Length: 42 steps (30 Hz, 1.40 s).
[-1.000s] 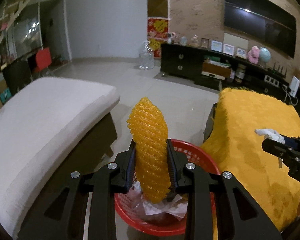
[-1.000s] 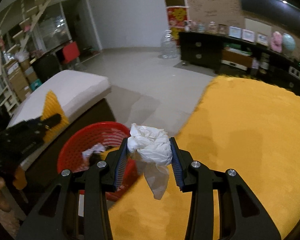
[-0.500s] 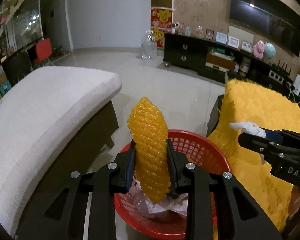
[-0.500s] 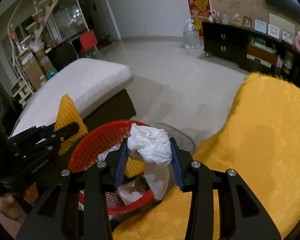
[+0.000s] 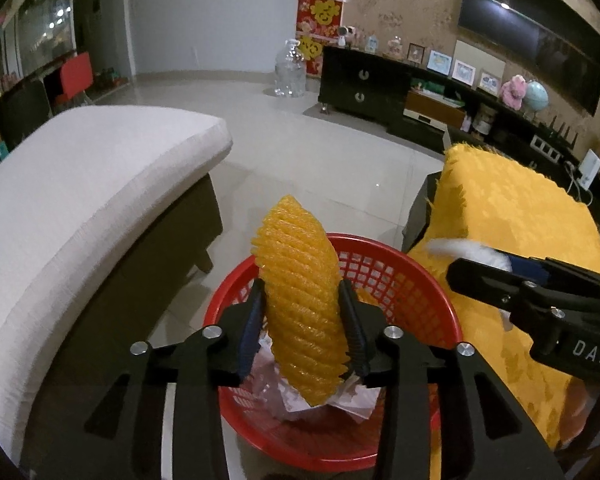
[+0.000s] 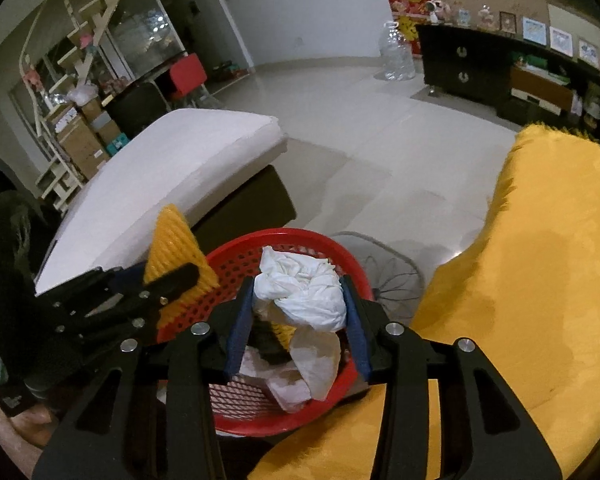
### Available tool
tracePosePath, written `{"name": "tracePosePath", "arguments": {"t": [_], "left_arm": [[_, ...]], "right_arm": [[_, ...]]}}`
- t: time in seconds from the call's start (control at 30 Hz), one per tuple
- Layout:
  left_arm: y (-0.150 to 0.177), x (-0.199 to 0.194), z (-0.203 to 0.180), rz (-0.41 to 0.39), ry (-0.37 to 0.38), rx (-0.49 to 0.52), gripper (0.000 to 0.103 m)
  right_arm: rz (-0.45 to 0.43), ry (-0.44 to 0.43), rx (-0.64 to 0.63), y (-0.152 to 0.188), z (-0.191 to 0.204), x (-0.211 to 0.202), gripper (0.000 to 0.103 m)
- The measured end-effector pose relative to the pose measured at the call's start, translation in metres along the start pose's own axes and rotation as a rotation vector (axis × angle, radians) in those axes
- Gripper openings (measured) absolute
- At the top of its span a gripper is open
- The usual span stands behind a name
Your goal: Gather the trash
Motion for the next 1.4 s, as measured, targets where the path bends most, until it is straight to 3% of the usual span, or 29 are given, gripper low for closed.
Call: {"name": "tracePosePath", "arguments": {"t": [0.1, 0.47, 0.9, 1.4], "left_arm": [[0.0, 0.0, 0.0, -0.002, -0.008, 0.002, 0.051], [-0.007, -0.02, 0.002, -0.089, 0.001, -0.023, 0.079], [-0.009, -0.046, -0.002, -0.197, -0.065, -0.01, 0.087], [-0.004, -0.069, -0.007, -0.24, -0.041, -0.025, 0.093]], "right_arm": [[-0.01, -0.024, 0.022, -0.001, -0.001, -0.002, 0.06], [-0.075, -0.007, 0.058, -0.01, -0.014, -0.029, 0.066], [-0.154, 0.107, 0.078, -0.006, -0.031, -0.056, 0.096], [-0.185, 0.229, -0.044, 0.017, -0.01, -0.073, 0.096]]}}
Point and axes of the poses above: each gripper's, at about its wrist camera, not at the fingertips, and x roughly the way its jaws point, z to its left, y to its underside, the point moved 2 cm from there along x, roughly the way its jaws point, and after that the axes turned 5 degrees about -y, right-handed, at the moved point
